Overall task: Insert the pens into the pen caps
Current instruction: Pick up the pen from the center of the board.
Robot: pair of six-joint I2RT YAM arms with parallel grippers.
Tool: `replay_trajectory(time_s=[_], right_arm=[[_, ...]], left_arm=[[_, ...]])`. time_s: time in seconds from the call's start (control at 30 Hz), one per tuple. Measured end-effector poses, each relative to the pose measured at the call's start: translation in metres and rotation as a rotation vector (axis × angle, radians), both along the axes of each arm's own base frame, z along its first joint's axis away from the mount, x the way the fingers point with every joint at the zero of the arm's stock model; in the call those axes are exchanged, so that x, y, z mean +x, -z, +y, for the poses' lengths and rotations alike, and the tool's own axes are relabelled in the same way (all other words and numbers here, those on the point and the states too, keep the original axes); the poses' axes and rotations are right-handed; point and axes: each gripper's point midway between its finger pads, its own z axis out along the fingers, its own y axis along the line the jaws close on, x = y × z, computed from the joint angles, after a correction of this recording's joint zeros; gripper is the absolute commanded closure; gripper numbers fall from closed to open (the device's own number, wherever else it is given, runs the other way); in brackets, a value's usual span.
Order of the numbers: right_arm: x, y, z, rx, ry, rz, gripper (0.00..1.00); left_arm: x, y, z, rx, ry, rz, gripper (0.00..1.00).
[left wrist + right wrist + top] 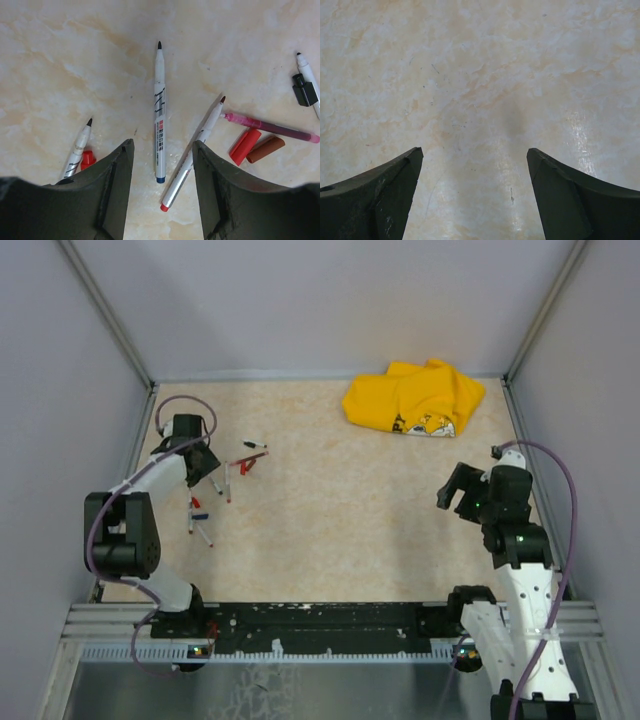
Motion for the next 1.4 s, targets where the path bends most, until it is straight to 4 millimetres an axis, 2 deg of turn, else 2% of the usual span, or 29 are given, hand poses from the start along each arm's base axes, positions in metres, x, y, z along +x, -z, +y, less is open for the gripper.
replay_trajectory(time_s=[0.17, 0.53, 0.87, 1.03, 1.4], right_arm=[[0.000, 0.000, 0.000, 0.000, 0.000, -0.002, 0.14], [0.003, -0.002, 0.001, 0.002, -0.003, -0.020, 0.15], [0.002, -0.003, 0.001, 0.004, -0.006, -0.025, 0.15], [0.002, -0.003, 0.001, 0.004, -0.007, -0.026, 0.15], [0.002, -0.002, 0.001, 0.004, -0.007, -0.029, 0.16]], left_arm=[[0.013, 0.009, 0.004, 0.002, -0.012, 0.013, 0.46], [0.019, 0.035, 0.013, 0.005, -0.036, 0.071, 0.48], [0.031, 0.042, 0.018, 0.013, -0.049, 0.083, 0.54], [0.034, 0.042, 0.022, 0.020, -0.057, 0.085, 0.66], [0.042, 0.044, 0.026, 0.035, -0.044, 0.090, 0.85]])
